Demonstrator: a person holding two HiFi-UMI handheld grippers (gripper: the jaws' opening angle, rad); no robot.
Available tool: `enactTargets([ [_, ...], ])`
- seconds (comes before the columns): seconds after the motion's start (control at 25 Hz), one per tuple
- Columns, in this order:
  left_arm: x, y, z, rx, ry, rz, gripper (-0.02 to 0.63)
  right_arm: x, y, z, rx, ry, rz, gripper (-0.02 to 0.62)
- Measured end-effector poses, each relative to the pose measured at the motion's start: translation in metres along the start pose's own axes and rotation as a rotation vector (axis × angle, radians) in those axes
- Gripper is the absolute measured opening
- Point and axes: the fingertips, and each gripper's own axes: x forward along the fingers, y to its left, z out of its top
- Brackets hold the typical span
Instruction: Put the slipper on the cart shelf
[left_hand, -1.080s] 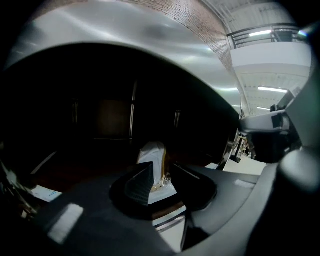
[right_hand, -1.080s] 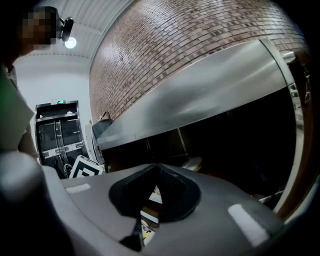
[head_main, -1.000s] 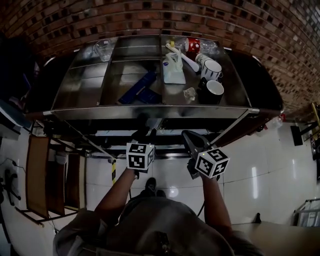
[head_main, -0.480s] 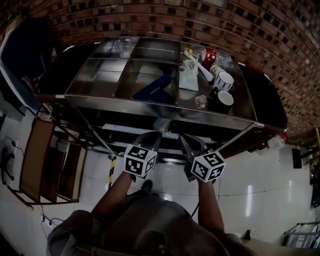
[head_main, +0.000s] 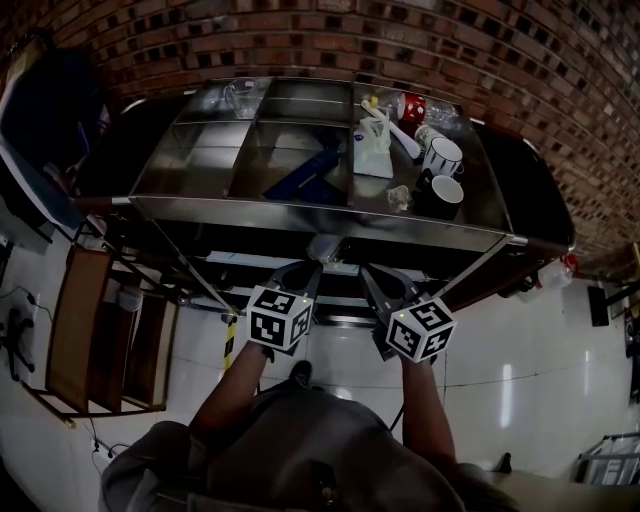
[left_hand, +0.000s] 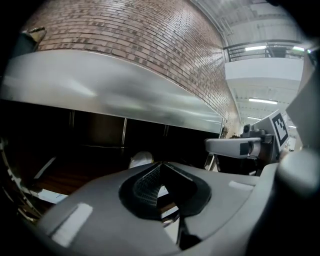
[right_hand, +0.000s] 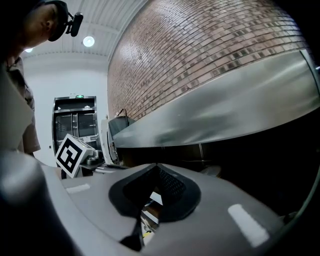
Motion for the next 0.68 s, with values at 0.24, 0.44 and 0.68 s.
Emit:
enactTargets([
  [0.24,-0.0003,-0.0028,0.0015,0.005,0.002,-0.013,0.008,0.0001,0.0046,0.0001,-0.001,0.001,0.008,-0.002],
  [0.44,-0.0017,-0.0028,0.0002,-0.004,0.001,-0.02,0.008,-0.0004,0.0065,-0.002,0.007,0.002,0.007,-0.002],
  [0.68,-0.0007,-0.0056,0.0004,-0.008,-0.001,-0.027,0.008,-0.0011,0.0057,-0.0037,0.014,0.007,0.01,-0.002],
])
